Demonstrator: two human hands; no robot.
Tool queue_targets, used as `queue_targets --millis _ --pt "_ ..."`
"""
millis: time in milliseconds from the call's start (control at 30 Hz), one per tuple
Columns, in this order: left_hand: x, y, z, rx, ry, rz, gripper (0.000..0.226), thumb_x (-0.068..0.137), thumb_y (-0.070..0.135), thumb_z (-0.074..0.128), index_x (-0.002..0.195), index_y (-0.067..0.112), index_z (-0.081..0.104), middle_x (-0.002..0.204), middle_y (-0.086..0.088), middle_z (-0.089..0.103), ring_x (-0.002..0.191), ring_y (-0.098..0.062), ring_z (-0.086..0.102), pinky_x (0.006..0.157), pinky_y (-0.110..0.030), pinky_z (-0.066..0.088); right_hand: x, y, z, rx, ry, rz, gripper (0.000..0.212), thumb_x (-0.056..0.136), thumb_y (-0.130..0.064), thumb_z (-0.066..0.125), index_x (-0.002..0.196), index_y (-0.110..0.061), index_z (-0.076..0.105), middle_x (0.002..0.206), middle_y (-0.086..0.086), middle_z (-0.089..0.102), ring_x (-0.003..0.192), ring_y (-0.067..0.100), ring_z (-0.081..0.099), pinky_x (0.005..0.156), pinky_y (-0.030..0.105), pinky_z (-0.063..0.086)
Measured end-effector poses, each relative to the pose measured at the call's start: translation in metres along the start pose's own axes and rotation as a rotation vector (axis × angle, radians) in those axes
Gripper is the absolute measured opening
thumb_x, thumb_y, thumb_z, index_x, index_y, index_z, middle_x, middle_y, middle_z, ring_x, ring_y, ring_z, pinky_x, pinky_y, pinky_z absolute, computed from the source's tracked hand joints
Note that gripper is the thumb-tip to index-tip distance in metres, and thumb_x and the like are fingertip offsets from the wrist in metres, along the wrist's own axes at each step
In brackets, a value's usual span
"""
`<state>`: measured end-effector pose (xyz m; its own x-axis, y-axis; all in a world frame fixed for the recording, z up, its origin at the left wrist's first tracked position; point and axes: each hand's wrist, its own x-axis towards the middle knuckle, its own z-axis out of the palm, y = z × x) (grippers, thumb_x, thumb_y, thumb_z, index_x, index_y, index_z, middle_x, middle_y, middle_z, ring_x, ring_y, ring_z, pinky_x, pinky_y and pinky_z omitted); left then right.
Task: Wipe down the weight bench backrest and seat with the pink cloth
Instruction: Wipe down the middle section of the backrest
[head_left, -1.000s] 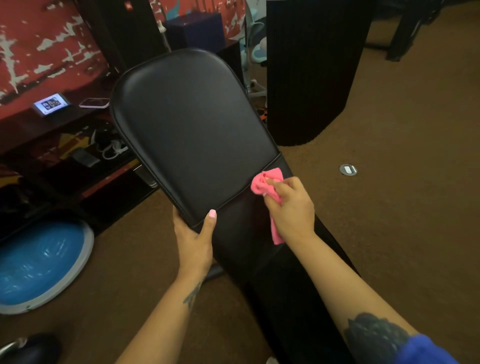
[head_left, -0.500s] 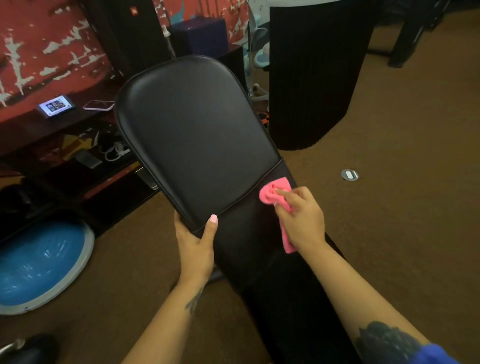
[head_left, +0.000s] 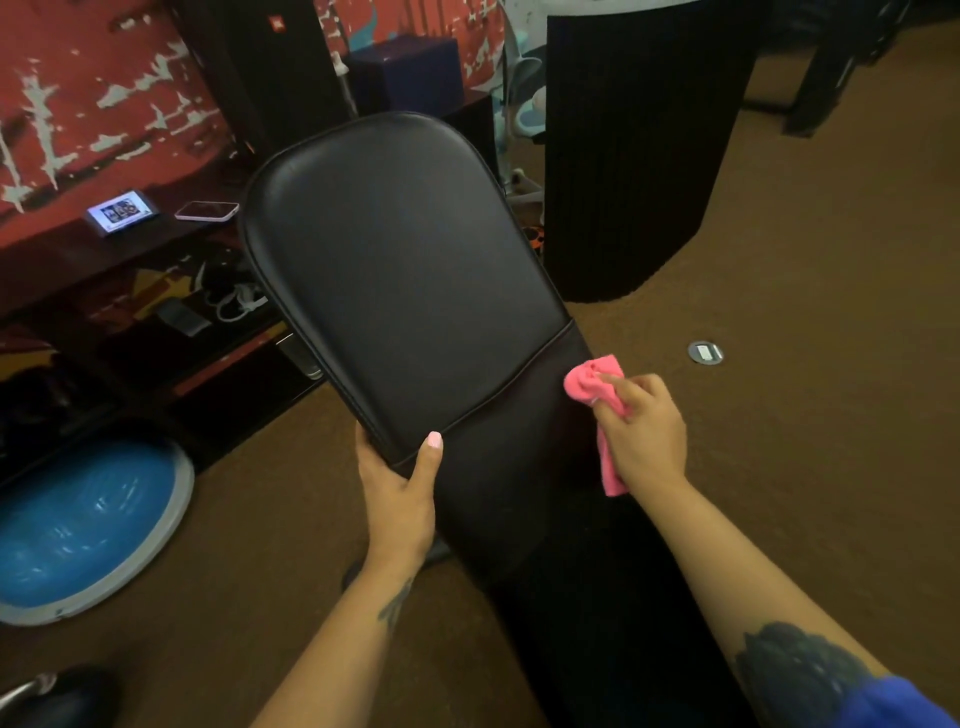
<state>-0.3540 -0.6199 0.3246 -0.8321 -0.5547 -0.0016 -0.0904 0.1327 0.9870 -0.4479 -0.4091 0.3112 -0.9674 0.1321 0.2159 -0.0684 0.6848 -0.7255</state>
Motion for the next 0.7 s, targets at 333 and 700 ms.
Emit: queue_targets --millis 333,700 --pt "0.003 -0.007 0.001 0.000 0.021 -0.034 0.098 0.072 0.062 0.070 0.150 0.027 0.024 0.148 0.004 0.042 0.133 -0.015 0.044 0.112 -0.046 0.038 0.005 -0.025 0.007 0.061 0.021 -0.074 0.027 0.086 -0.025 0.059 0.112 -0.021 0.064 0.095 -0.008 0.046 0.081 0.011 0.050 0.070 0.029 0.045" --pt "0.002 -0.007 0.002 -0.017 0.018 -0.015 0.095 0.074 0.055 0.070 0.150 0.022 0.023 0.147 0.001 0.043 0.132 -0.014 0.045 0.111 -0.044 0.039 0.009 -0.037 0.012 0.114 0.028 -0.076 0.027 0.087 -0.024 0.059 0.112 -0.022 0.064 0.094 -0.007 0.046 0.078 0.008 0.048 0.065 0.022 0.040"
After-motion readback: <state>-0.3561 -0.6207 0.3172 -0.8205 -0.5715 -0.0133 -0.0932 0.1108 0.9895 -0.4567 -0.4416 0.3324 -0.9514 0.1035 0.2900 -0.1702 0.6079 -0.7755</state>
